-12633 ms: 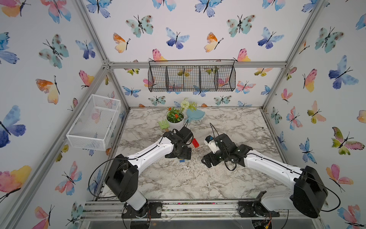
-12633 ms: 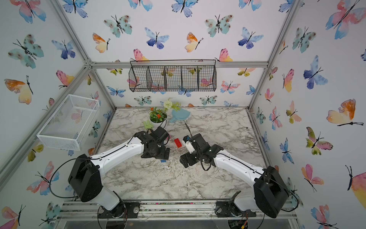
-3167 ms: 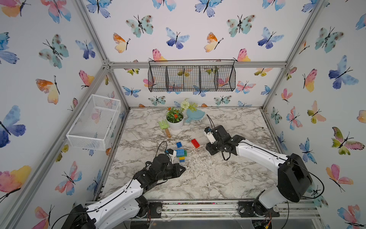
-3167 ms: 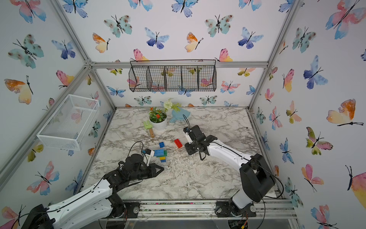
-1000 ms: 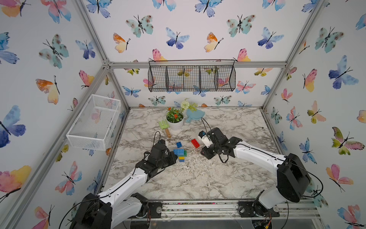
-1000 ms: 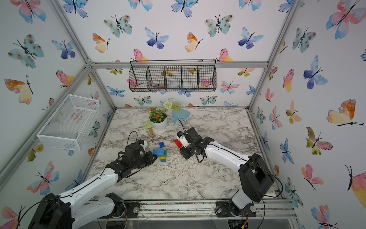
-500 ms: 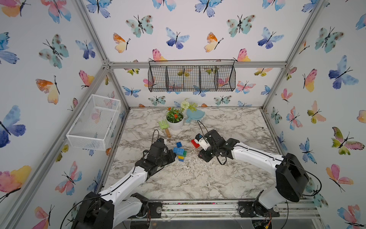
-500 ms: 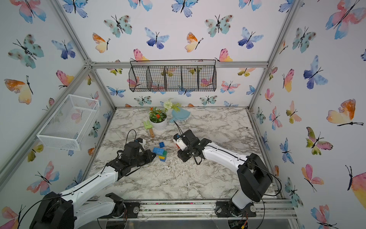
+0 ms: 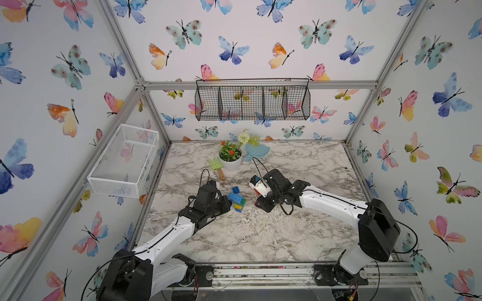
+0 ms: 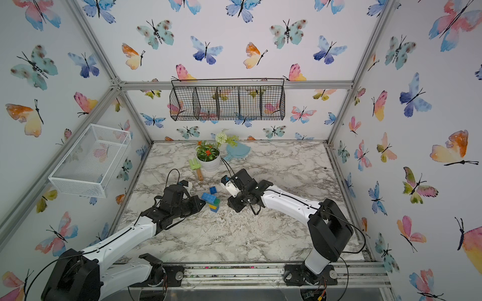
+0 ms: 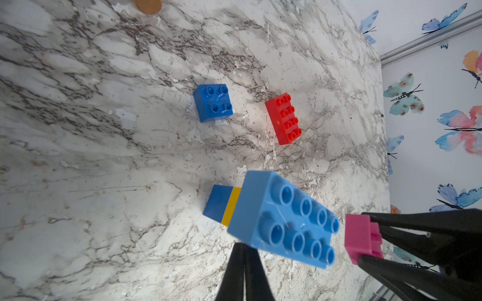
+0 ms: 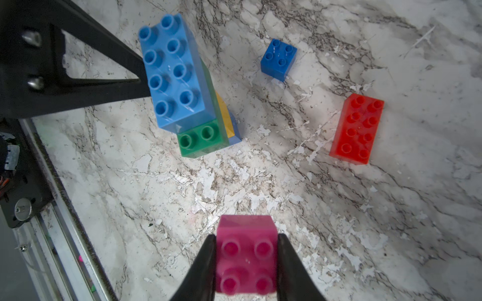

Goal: Assemble a spoon with lego
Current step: Assemble the lego brick with the lego brick.

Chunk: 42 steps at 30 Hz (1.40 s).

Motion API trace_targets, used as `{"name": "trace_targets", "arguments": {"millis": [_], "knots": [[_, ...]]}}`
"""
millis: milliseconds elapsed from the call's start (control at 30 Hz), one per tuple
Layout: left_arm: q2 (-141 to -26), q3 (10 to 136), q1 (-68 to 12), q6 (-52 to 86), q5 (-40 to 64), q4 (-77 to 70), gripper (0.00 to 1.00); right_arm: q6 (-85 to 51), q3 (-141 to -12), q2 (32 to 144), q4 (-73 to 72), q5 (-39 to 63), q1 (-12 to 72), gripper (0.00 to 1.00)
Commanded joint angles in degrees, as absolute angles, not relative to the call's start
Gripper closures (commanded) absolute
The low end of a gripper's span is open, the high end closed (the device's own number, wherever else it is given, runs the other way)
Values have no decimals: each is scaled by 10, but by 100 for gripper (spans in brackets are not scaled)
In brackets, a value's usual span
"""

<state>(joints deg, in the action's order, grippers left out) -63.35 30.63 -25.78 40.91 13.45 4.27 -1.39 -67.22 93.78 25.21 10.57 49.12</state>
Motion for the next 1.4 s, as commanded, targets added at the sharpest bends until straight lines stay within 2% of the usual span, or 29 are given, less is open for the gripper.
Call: {"name": "trace_targets", "arguments": {"millis": [0,133,300,467,567,700,767,933,1367], "knots": [[-607,304,-252,397,141,51,91,-1,-692,948,274,113,495,96],[-557,289,-247,397,130,88,89,11,-703,951,288,112,495,96],[-483,284,-244,402,110,141,80,37,-735,967,317,112,495,96],[-425,301,-243,402,91,185,64,60,-784,993,355,128,495,96],[-405,309,-243,403,83,186,47,71,-809,1006,373,132,496,97],[-402,321,-243,393,89,175,30,79,-827,1021,376,146,499,97],[-411,319,-243,389,96,158,25,85,-835,1034,380,146,503,97],[-449,311,-242,384,112,111,20,85,-870,1065,398,120,510,98],[-509,309,-239,375,115,75,17,86,-903,1087,411,125,523,98]]}}
